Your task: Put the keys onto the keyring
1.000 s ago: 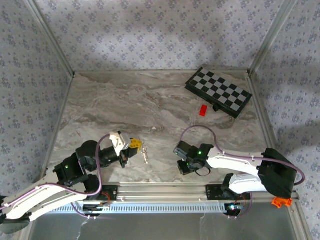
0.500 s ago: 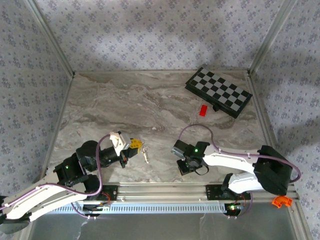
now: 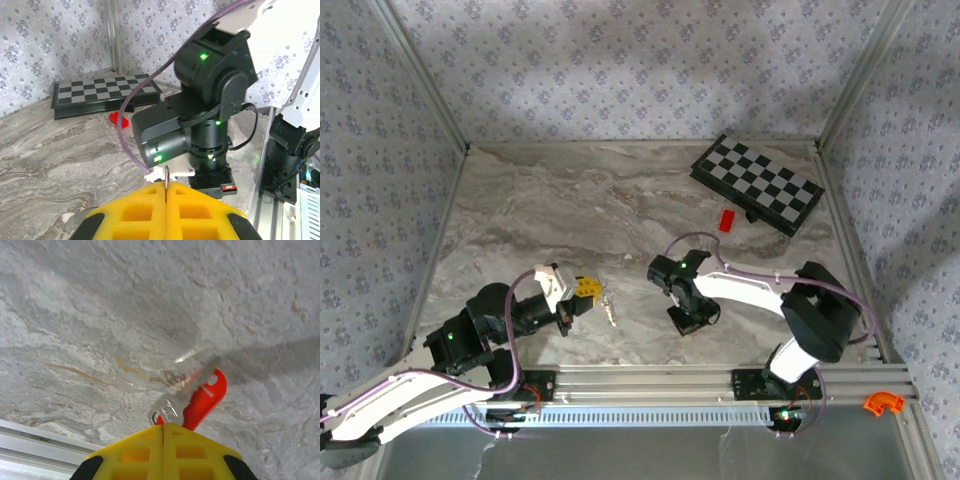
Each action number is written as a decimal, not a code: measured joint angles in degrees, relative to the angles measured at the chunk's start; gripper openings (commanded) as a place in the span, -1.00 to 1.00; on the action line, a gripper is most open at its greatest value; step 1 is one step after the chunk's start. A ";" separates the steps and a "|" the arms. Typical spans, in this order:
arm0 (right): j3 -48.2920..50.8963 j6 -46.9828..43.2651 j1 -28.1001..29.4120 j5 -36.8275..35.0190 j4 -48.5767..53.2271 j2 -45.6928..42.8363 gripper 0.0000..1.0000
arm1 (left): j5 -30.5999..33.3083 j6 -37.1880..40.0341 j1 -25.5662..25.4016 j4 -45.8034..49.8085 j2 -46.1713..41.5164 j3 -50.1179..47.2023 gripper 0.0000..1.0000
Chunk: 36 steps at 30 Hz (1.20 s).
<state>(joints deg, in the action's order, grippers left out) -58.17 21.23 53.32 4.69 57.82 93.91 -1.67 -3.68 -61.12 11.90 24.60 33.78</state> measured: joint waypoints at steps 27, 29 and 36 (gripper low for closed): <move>-2.62 -8.81 -2.62 2.60 0.22 8.15 -0.41 | -0.04 0.02 0.00 -0.11 -0.17 0.00 -1.00; -2.62 -8.55 -2.62 2.56 -0.39 7.48 -0.38 | -0.04 0.02 0.00 -0.11 -0.17 0.00 -1.00; -1.18 -4.98 -2.62 2.38 -4.72 -1.27 -0.33 | -0.07 0.00 0.00 -0.11 -0.17 0.00 -1.00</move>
<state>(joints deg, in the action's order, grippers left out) -59.35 16.25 50.70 7.07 53.10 92.64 -1.74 -3.68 -61.12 11.79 24.43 33.78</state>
